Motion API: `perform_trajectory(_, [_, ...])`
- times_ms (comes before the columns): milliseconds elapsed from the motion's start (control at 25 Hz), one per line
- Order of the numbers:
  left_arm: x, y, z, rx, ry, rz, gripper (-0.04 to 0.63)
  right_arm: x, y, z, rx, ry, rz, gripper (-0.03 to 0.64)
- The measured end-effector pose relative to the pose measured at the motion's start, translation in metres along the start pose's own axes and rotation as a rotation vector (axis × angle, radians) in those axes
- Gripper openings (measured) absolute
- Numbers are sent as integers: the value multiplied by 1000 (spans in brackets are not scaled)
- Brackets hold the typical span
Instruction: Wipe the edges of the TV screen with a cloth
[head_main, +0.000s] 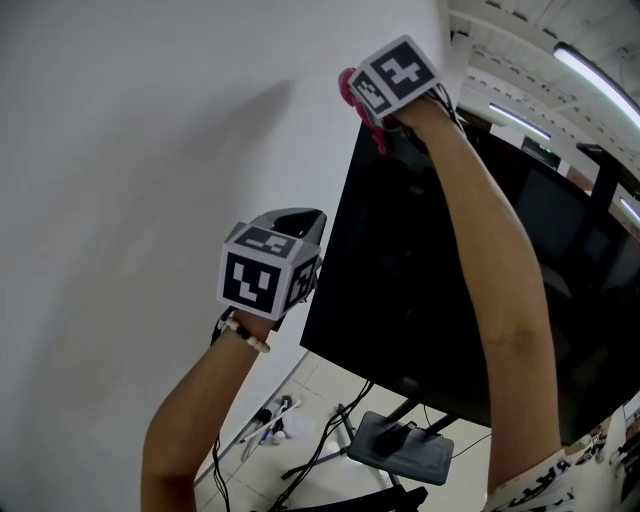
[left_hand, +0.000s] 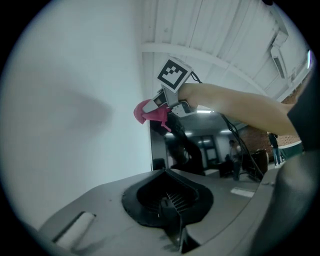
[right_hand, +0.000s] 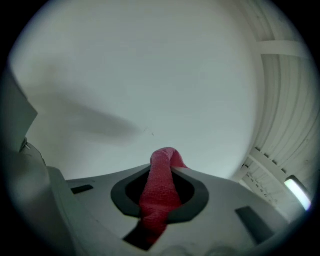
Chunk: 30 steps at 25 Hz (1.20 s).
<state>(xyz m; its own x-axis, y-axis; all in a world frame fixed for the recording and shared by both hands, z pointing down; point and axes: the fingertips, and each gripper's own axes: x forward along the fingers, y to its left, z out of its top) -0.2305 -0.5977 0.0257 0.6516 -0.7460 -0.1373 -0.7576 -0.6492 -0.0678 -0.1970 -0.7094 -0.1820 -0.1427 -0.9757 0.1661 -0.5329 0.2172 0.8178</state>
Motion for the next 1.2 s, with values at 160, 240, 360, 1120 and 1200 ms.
perform_trajectory(160, [-2,6,-7,-2,10,23,3,9,5,-10,-136,77,-64,60])
perform_trajectory(240, [-1,7,-8,-5,12,22,2,9,13,-15,-204,121,-60,60])
perform_trajectory(360, [0,6,-10,-13,14,23,2,14,29,-25,-269,160,-26,60])
perform_trajectory(1120, [-12,3,-114,-83,147,60,2,43,178,-127,-257,231,161,60])
perform_trajectory(1200, [-17,9,-128,-91,159,76,2,45,194,-131,-225,220,168,60])
